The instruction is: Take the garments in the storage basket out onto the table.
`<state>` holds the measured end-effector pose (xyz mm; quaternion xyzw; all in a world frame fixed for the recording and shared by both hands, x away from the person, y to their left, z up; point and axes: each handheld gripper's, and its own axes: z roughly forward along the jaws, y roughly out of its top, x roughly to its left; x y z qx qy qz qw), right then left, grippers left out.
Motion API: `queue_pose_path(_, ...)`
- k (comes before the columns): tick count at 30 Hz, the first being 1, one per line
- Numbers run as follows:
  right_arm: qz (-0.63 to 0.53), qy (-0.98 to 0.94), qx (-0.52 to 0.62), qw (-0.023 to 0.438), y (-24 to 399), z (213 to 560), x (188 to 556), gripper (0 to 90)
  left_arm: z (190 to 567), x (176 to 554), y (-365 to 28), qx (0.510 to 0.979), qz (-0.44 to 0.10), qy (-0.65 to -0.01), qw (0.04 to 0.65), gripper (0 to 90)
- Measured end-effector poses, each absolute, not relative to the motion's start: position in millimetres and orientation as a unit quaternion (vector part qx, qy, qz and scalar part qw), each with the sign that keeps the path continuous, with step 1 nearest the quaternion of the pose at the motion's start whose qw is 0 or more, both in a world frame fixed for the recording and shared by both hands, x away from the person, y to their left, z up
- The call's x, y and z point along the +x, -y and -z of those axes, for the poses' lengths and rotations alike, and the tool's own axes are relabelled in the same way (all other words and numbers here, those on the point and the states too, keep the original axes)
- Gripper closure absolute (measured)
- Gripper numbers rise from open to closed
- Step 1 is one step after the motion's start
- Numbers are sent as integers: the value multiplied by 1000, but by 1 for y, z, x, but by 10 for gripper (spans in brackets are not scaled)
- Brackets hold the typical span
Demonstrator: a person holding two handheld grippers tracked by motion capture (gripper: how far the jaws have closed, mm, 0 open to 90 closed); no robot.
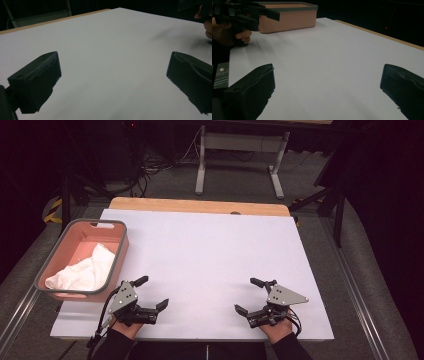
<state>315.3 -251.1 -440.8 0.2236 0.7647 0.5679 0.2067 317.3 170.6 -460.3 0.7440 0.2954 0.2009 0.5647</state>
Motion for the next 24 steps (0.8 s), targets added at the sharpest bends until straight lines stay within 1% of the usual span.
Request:
queue_pose_path(11, -567, -765, 224, 206, 251, 440, 315, 3, 458, 318, -169, 748, -202, -292, 560, 3)
queue_pose_path(15, -565, -768, 225, 203, 251, 439, 315, 17, 458, 318, -169, 751, -204, -292, 555, 4)
queue_pose_path(20, -561, -770, 227, 202, 251, 438, 314, 19, 453, 318, -169, 756, -193, -291, 553, 7)
queue_pose_path(24, -558, -772, 228, 202, 251, 439, 314, 19, 449, 320, -167, 772, -183, -272, 545, 16)
